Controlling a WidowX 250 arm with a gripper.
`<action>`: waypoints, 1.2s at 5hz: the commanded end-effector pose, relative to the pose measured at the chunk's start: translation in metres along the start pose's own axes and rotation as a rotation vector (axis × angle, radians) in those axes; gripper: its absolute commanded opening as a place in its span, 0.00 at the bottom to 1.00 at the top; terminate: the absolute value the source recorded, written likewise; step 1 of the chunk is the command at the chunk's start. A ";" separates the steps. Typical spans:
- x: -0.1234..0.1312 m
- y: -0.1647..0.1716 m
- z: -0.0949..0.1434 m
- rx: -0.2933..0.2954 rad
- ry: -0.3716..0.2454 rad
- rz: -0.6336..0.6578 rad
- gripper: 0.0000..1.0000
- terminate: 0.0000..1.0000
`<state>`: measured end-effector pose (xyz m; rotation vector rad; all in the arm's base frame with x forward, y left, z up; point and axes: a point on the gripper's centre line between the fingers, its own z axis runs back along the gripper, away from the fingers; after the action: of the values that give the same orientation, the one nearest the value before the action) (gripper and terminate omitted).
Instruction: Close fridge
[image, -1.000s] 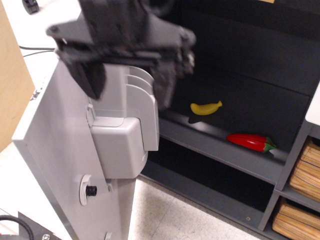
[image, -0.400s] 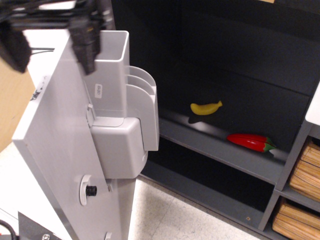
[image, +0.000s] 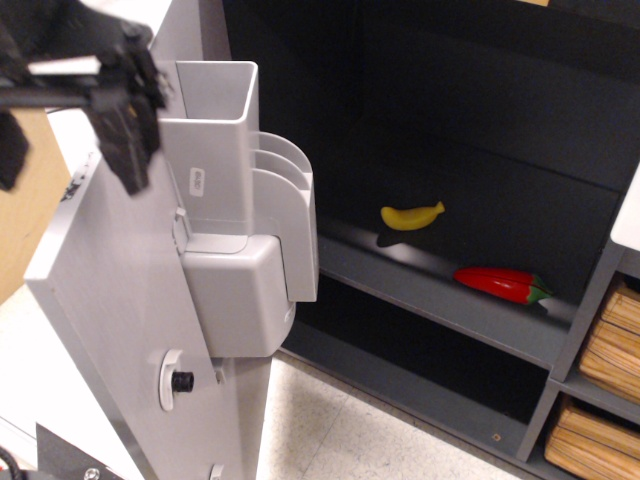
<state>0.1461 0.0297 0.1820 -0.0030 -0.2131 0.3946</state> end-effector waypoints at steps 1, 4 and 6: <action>0.015 -0.040 -0.027 -0.038 -0.019 0.017 1.00 0.00; 0.065 -0.141 -0.036 -0.158 0.021 0.065 1.00 0.00; 0.068 -0.169 -0.005 -0.279 0.002 -0.001 1.00 0.00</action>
<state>0.2697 -0.0976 0.1775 -0.2480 -0.2053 0.3610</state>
